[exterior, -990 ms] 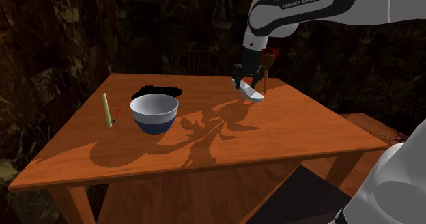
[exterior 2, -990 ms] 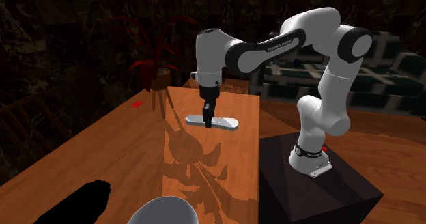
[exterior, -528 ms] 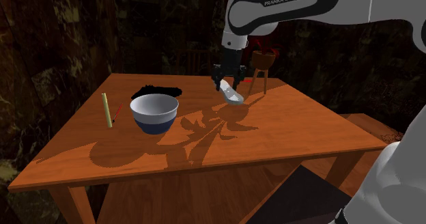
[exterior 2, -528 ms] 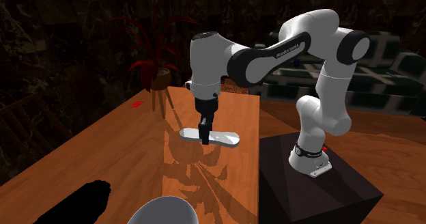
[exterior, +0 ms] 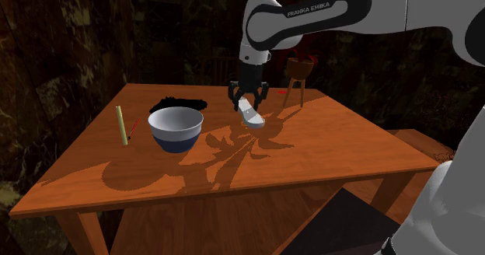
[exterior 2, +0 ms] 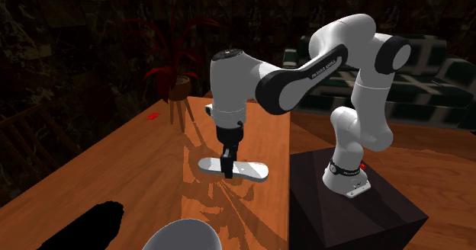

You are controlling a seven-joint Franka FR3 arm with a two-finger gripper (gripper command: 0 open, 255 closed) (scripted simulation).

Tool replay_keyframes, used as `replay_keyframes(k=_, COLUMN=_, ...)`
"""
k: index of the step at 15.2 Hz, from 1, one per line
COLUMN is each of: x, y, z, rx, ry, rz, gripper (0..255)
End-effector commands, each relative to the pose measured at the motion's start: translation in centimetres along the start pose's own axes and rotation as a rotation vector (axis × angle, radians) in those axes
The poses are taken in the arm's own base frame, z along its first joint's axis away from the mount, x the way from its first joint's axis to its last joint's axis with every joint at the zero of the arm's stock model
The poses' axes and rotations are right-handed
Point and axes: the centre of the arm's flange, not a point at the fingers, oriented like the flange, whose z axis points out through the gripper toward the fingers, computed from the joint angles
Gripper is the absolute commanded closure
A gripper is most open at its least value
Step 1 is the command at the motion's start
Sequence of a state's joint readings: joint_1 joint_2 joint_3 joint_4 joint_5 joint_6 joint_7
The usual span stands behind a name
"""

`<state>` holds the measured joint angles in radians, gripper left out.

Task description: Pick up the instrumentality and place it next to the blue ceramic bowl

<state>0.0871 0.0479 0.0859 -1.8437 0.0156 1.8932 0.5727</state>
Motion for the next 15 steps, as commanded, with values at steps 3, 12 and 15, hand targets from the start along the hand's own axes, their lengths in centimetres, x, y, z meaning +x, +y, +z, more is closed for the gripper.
replay_keyframes(k=3, x=0.0, y=0.2, z=2.1, rx=0.001, ry=0.001, rz=0.000, gripper=255)
replay_keyframes(k=12, x=0.1, y=0.2, z=6.9, rx=0.001, ry=0.001, rz=0.000, gripper=255)
replay_keyframes(k=15, x=0.1, y=0.3, z=8.4, rx=0.001, ry=0.001, rz=0.000, gripper=255)
